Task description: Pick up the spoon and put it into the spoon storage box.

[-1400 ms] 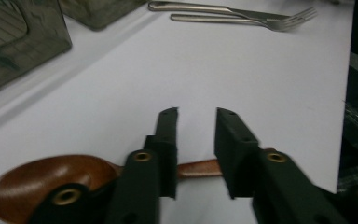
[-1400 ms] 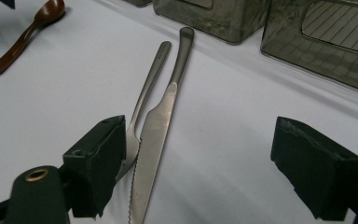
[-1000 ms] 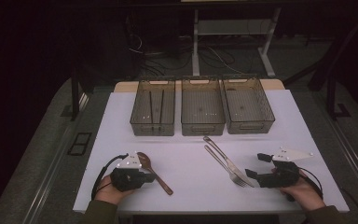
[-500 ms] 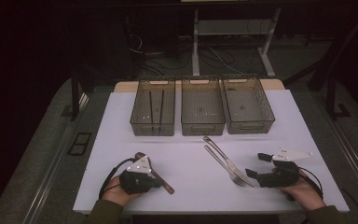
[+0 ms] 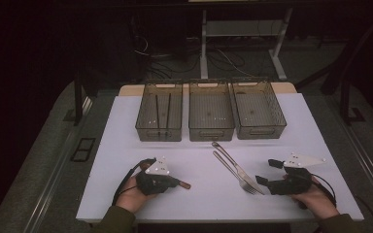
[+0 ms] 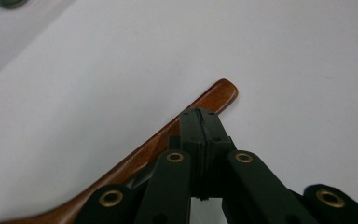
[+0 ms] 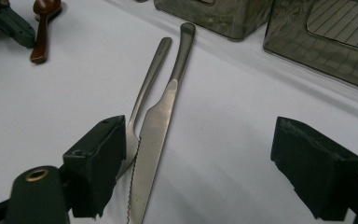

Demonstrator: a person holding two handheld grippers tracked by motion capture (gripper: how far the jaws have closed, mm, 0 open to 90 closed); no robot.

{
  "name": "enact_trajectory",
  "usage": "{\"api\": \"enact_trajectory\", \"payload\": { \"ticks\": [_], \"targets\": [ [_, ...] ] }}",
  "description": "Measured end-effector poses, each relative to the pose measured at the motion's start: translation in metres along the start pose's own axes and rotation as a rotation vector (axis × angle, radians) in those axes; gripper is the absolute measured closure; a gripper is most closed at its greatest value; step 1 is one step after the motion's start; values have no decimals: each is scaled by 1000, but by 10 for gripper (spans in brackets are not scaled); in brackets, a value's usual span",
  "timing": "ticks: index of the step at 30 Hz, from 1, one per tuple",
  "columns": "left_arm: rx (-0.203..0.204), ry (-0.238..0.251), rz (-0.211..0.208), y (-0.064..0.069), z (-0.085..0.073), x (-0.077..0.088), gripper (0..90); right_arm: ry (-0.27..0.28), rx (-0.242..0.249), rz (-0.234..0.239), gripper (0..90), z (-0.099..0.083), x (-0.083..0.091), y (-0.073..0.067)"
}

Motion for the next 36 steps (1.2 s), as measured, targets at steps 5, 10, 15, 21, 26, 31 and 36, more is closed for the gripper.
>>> {"api": "enact_trajectory", "payload": {
  "ticks": [5, 10, 15, 21, 26, 31, 36],
  "targets": [
    [-18, -8, 6, -5, 10, -15, 888, 1, 0, 0, 173, 0, 0, -1],
    [-16, -3, 22, -10, 21, -29, 888, 3, 0, 1, 173, 1, 0, 0],
    [-17, 7, 14, -13, 30, -34, 887, 6, 0, -2, 174, 1, 1, 0],
    [25, 61, -2, -14, 43, -28, 839, 6, 2, -1, 174, 1, 1, -1],
    [47, 100, 0, -21, 57, -20, 750, 10, 3, -6, 174, 1, 2, 0],
    [64, 134, 18, -32, 65, -9, 615, 9, -5, -12, 174, 1, 2, 2],
    [101, 177, 48, -46, 69, 7, 494, 9, -1, -8, 174, 1, 3, 1]
  ]
}}
Point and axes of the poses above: each handheld gripper's, and its own axes: x roughly backward along the jaws, z roughly out of its top, y roughly to its right, the point moved 10 cm from there along -x, roughly forward along the jaws, and after that the axes turned 9 degrees about y, right-handed, at the moved point
